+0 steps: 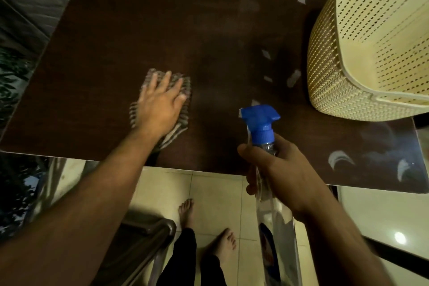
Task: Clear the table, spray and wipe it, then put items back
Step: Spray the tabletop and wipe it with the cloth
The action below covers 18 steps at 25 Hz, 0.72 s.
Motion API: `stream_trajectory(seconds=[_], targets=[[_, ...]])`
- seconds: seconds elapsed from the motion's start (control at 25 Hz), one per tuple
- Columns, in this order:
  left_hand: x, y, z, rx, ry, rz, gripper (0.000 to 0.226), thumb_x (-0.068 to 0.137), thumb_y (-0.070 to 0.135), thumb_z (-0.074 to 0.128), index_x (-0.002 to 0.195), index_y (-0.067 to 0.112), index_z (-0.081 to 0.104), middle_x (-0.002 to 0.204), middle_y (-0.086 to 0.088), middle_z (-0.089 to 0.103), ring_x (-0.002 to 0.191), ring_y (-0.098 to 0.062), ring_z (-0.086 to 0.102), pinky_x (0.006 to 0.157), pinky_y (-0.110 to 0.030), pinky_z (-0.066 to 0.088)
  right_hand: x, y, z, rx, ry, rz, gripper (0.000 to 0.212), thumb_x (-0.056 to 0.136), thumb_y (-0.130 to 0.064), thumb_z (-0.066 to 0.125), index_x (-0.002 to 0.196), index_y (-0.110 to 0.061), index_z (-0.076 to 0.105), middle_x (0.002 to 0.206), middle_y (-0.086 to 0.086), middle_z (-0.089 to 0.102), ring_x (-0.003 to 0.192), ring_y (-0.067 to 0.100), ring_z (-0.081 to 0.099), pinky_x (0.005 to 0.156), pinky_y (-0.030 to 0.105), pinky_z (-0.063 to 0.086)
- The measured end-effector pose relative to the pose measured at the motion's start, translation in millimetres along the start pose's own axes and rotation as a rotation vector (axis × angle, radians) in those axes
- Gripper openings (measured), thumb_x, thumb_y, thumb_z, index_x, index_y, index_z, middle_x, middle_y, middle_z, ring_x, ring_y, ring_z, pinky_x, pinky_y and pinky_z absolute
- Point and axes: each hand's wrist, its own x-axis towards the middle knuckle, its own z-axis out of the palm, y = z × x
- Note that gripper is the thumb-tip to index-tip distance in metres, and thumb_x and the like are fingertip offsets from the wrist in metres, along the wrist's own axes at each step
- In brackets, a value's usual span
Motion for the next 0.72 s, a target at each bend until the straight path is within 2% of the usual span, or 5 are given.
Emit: stream_trajectory(seconds=[0.24,0.36,0.44,0.56,0.72], targets=[[-51.7,72.7,15.1,0.065,-0.068,0.168,0.073,0.089,0.067,0.007,0.151,0.031,0.021,0.161,0.001,0.012,0.149,-0.026,0.001,0.12,-0.047,0.009,-4.1,-8.4,6.6,-0.057,-0.012,-0.055,0.016,0.087,-0.029,0.063,0.099,-0.022,0.055,0.072,0.003,0.063,0.057,0.017,0.061,0.054,0.025,0.055],[-90.9,72.8,15.7,0.042,-0.113,0.218,0.087,0.08,0.076,-0.001,0.151,0.03,0.018,0.161,0.002,0.01,0.149,-0.023,-0.002,0.12,-0.047,0.005,-6.4,-10.5,8.5,-0.068,0.007,-0.084,0.016,0.086,-0.029,0.064,0.098,-0.019,0.058,0.074,0.012,0.066,0.057,0.022,0.061,0.058,0.037,0.056],[-105.3,71.5,17.7,0.027,-0.1,0.235,0.08,0.084,0.072,0.003,0.15,0.03,0.021,0.161,0.003,0.013,0.149,-0.02,-0.003,0.121,-0.045,0.005,-8.9,-9.9,10.8,-0.071,0.008,-0.079,0.018,0.085,-0.03,0.065,0.099,-0.02,0.058,0.079,0.017,0.068,0.059,0.024,0.062,0.063,0.045,0.058],[-118.2,72.5,19.6,-0.031,-0.082,0.225,0.064,0.093,0.058,0.012,0.148,0.029,0.028,0.159,0.005,0.02,0.148,-0.017,0.002,0.121,-0.044,0.007,-15.5,-8.9,14.6,-0.103,0.004,-0.068,0.019,0.085,-0.032,0.065,0.1,-0.023,0.056,0.072,0.008,0.066,0.057,0.019,0.061,0.062,0.04,0.057],[-139.3,68.8,23.9,-0.155,-0.055,0.27,0.054,0.096,0.047,0.027,0.136,0.022,0.053,0.148,0.005,0.044,0.144,-0.019,0.026,0.117,-0.046,0.023,-19.9,-2.4,14.8,-0.154,0.029,-0.059,0.024,0.085,-0.033,0.065,0.104,-0.024,0.054,0.077,0.008,0.067,0.056,0.019,0.062,0.064,0.043,0.058]])
